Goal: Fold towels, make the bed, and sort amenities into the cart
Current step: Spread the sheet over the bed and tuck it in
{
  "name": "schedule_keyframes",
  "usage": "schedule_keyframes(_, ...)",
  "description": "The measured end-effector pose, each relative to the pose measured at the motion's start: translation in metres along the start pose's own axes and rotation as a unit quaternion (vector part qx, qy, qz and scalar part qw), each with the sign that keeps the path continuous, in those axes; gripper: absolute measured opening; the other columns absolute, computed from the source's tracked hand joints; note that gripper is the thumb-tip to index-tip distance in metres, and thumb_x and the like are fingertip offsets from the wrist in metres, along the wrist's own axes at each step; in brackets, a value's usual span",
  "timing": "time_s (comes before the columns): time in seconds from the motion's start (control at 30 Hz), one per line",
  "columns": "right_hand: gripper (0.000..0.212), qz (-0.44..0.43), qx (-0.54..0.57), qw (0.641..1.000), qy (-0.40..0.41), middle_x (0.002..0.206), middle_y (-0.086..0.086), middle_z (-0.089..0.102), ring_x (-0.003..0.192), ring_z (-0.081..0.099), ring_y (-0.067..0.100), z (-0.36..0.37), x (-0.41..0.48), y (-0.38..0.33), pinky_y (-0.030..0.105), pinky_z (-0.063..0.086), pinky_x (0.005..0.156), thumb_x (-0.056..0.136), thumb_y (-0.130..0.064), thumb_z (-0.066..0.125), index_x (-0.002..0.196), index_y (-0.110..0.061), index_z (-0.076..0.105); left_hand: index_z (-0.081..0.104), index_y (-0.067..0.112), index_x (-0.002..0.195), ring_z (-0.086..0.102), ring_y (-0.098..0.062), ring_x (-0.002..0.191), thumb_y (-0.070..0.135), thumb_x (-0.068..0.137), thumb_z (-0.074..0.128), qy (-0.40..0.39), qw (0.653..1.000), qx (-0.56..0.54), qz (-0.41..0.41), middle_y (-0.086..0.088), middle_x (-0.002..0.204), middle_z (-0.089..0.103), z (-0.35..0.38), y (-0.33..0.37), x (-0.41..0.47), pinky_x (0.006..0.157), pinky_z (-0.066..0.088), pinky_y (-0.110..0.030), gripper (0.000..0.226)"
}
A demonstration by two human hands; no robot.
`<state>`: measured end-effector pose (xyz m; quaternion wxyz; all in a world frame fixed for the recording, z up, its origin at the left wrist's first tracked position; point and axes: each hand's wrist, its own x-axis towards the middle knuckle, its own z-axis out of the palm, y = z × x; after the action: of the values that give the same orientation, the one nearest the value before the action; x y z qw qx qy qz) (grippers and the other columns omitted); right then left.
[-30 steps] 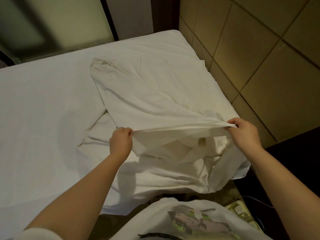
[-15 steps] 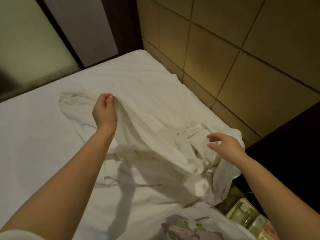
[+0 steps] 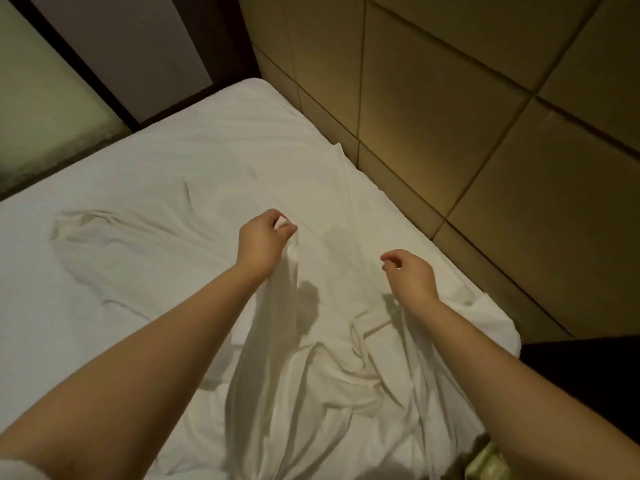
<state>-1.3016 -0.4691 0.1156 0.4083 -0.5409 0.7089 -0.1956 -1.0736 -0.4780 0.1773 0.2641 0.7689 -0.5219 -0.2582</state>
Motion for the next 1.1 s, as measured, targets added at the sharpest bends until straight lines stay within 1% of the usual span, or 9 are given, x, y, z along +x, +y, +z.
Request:
schedule_keyframes(0.2,0.031,0.084,0.046,0.994,-0.045,0.119,0.006,0.061,0.104,0.055,0.019,0.070,0.108,0.024,0.021,0.039,0.082,0.097,-0.018,0.048,0.126,-0.009,0.057,0.064,0.011,0.073,0.054,-0.012,0.070,0.016,0.087,0.059,-0.053,0.997,-0.020,-0.047,0.004,0.070,0.061,0.072,-0.035,0.069,0.062,0.037,-0.019,0.016)
schedule_keyframes(0.3,0.037,0.133,0.055,0.989,-0.027,0.122,0.006,0.058,0.109,0.055,0.023,0.104,0.135,0.045,0.029,0.043,0.095,0.096,-0.026,0.052,0.130,-0.011,0.052,0.062,0.010,0.068,0.053,-0.013,0.068,0.015,0.085,0.060,-0.063,0.995,-0.019,-0.070,0.001,0.068,0.061,0.096,-0.058,0.091,0.064,0.038,-0.024,0.018)
schedule_keyframes(0.43,0.034,0.118,0.077,0.990,0.010,0.108,-0.001,0.056,0.095,0.053,0.016,0.122,0.144,0.057,0.025,0.042,0.081,0.093,-0.034,0.058,0.122,-0.017,0.052,0.060,-0.002,0.075,0.049,-0.015,0.065,0.018,0.084,0.061,-0.083,0.993,0.006,-0.084,-0.015,0.073,0.061,0.122,-0.082,0.101,0.061,0.035,-0.026,0.023)
schedule_keyframes(0.57,0.024,0.070,-0.043,0.995,-0.048,0.095,0.006,0.056,0.082,0.054,0.023,0.127,0.150,0.060,0.028,0.039,0.072,0.093,-0.038,0.054,0.087,-0.015,0.056,0.055,-0.001,0.070,0.044,-0.015,0.061,0.022,0.088,0.061,-0.141,0.987,0.031,-0.074,-0.004,0.061,0.049,0.140,-0.086,0.088,0.054,0.029,-0.020,0.029)
schedule_keyframes(0.73,0.023,0.051,-0.025,0.995,-0.081,0.109,0.012,0.059,0.099,0.057,0.031,0.119,0.124,0.052,0.036,0.045,0.085,0.098,-0.032,0.046,0.099,-0.009,0.052,0.063,0.006,0.074,0.050,-0.015,0.066,0.025,0.090,0.060,-0.200,0.979,0.040,-0.009,-0.003,0.067,0.060,0.153,-0.071,0.067,0.058,0.033,-0.015,0.024)
schedule_keyframes(0.83,0.013,0.034,-0.036,0.990,-0.132,0.092,0.006,0.053,0.086,0.051,0.024,0.099,0.081,0.061,0.028,0.036,0.074,0.098,-0.026,0.045,0.091,-0.016,0.041,0.068,0.011,0.082,0.058,-0.016,0.079,0.024,0.090,0.059,-0.193,0.980,0.032,0.019,-0.001,0.081,0.068,0.150,-0.059,0.059,0.066,0.037,-0.016,0.018)
schedule_keyframes(0.93,0.022,0.077,-0.052,0.986,-0.142,0.075,-0.003,0.047,0.080,0.049,0.022,0.079,0.037,0.090,0.027,0.033,0.071,0.095,-0.025,0.052,0.077,-0.017,0.042,0.069,0.012,0.083,0.059,-0.016,0.082,0.024,0.089,0.059,-0.215,0.975,0.048,0.018,-0.002,0.086,0.069,0.151,-0.053,0.049,0.069,0.036,-0.021,0.017)
schedule_keyframes(1.0,0.013,0.104,0.014,0.989,-0.107,0.086,-0.007,0.054,0.089,0.053,0.019,0.069,0.030,0.096,0.024,0.037,0.078,0.092,-0.029,0.061,0.093,-0.018,0.055,0.070,0.011,0.084,0.057,-0.015,0.081,0.024,0.089,0.059,-0.229,0.971,0.068,0.018,-0.003,0.086,0.069,0.155,-0.052,0.045,0.066,0.035,-0.017,0.017)
schedule_keyframes(1.1,0.031,0.105,0.152,0.983,-0.013,0.106,-0.007,0.059,0.101,0.057,0.012,0.060,0.064,0.071,0.024,0.043,0.088,0.090,-0.032,0.063,0.118,-0.020,0.055,0.068,0.009,0.082,0.055,-0.014,0.078,0.021,0.090,0.058,-0.215,0.975,0.053,0.013,-0.001,0.080,0.065,0.155,-0.048,0.055,0.062,0.033,-0.011,0.018)
